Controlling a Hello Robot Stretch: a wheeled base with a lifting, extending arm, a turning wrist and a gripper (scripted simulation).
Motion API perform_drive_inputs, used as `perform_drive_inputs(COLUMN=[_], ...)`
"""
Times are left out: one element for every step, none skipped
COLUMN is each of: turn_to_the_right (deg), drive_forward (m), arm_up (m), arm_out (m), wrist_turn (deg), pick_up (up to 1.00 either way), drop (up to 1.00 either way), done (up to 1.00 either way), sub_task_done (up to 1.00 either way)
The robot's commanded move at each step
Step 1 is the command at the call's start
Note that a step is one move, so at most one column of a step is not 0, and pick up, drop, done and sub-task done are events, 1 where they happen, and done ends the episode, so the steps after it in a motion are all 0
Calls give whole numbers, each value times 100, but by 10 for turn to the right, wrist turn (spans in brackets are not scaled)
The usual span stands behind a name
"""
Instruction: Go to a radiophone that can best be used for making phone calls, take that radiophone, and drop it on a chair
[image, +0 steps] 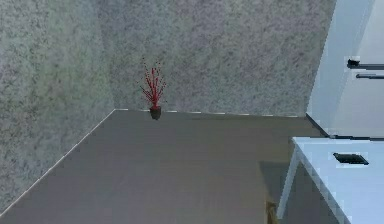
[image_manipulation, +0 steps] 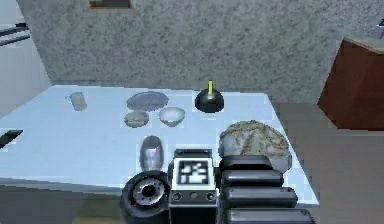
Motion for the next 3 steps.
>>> perform_drive_inputs(turn_to_the_right=[0, 450, 300], drive_forward=[10, 0, 0], arm_up=[0, 0, 0], arm_out=[0, 0, 0], wrist_turn=[0, 0, 0], pick_up=[0, 0, 0], drop=[0, 0, 0], done=[0, 0, 0], sub_task_done=[0, 0, 0])
